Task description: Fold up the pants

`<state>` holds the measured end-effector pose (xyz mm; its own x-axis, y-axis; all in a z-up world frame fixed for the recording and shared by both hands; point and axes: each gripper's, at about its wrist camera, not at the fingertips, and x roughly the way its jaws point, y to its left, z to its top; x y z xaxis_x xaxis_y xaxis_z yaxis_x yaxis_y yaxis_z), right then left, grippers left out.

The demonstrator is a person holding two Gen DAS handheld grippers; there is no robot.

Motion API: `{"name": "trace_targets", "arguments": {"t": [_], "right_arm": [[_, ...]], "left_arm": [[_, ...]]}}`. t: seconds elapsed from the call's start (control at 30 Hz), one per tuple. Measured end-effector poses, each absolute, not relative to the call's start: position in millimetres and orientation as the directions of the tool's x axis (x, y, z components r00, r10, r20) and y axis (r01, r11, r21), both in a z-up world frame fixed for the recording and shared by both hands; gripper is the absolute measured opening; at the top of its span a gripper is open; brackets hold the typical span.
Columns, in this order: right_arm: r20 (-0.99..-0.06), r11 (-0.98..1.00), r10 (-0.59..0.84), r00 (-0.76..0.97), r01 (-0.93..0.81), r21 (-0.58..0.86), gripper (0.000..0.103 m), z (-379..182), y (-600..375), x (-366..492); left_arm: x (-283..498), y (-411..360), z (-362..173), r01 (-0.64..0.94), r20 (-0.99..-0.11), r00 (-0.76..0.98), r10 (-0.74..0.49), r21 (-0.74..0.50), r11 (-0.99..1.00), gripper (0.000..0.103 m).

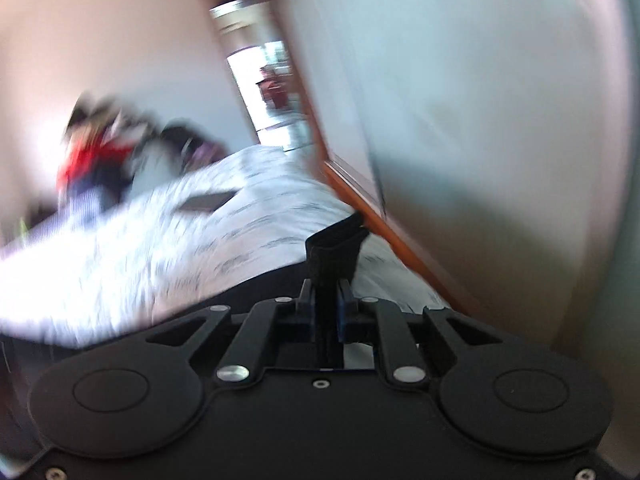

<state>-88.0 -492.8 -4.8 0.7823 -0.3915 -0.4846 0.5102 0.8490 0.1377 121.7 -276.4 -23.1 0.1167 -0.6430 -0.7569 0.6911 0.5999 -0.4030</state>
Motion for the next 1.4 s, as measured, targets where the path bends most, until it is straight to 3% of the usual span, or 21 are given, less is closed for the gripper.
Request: {"name": "trace_targets", "arguments": {"t": [0.1,0.23,0.33,0.4,0.43,0.5,0.57,0.7,0.87,1.07,1.17,1.23,1.3,1.33,1.4], "right_arm": [[-0.482,0.900,-0.374,0.792,0.436,0.018,0.011,-1,-469,-74],[-0.494,0.939,-0.308,0.813,0.344,-0.018,0.011,-1,-450,-66],[-0.496,0.958,-0.260,0.829,0.285,-0.027,0.011,0,-437,-64],[-0.480,0.968,-0.226,0.848,0.250,-0.016,0.011,3,-428,-66],[-0.474,0.971,-0.223,0.852,0.239,-0.027,0.011,5,-425,-67],[-0.471,0.971,-0.234,0.851,0.227,-0.072,0.011,6,-417,-69],[-0.480,0.972,-0.233,0.846,0.211,-0.099,0.011,4,-410,-70],[-0.487,0.989,-0.148,0.861,0.136,-0.060,0.011,5,-386,-64],[-0.473,1.000,-0.010,0.881,0.003,-0.016,0.011,6,-348,-60],[-0.474,0.985,0.172,0.863,-0.157,0.071,0.012,-4,-302,-30],[-0.491,0.979,0.197,0.849,-0.196,0.054,0.012,-12,-281,-14],[-0.521,0.978,0.193,0.831,-0.203,0.039,0.012,-18,-275,-7],[-0.566,0.974,0.207,0.798,-0.223,0.043,0.016,-20,-272,-7],[-0.565,0.971,0.222,0.795,-0.233,0.054,0.022,-18,-276,-13],[-0.539,0.967,0.249,0.805,-0.235,0.096,0.022,-7,-298,-27]], "left_arm": [[135,-282,-29,0.570,-0.688,-0.020,-0.725,-0.604,0.558,0.084],[145,-299,-46,0.407,-0.583,-0.136,-0.801,-0.770,0.491,0.085],[151,-309,-58,0.306,-0.514,-0.197,-0.835,-0.841,0.446,0.088],[154,-310,-64,0.266,-0.534,-0.194,-0.823,-0.836,0.479,0.082],[154,-308,-65,0.250,-0.534,-0.182,-0.826,-0.837,0.486,0.077],[154,-301,-64,0.252,-0.543,-0.164,-0.823,-0.830,0.498,0.026],[149,-290,-55,0.305,-0.576,-0.113,-0.810,-0.795,0.523,0.018],[124,-260,-16,0.510,-0.663,0.101,-0.742,-0.606,0.611,0.006],[102,-206,12,0.614,-0.720,0.318,-0.617,-0.339,0.713,0.006],[115,-143,4,0.524,-0.762,0.487,-0.427,-0.137,0.841,0.007],[132,-129,-5,0.503,-0.783,0.493,-0.379,-0.099,0.858,0.008],[143,-129,-16,0.500,-0.799,0.488,-0.352,-0.075,0.863,0.017],[143,-126,-16,0.499,-0.791,0.530,-0.306,-0.001,0.867,0.037],[141,-125,-16,0.485,-0.776,0.571,-0.269,0.054,0.873,0.041],[135,-122,-10,0.434,-0.719,0.669,-0.188,0.172,0.884,0.053]]}}
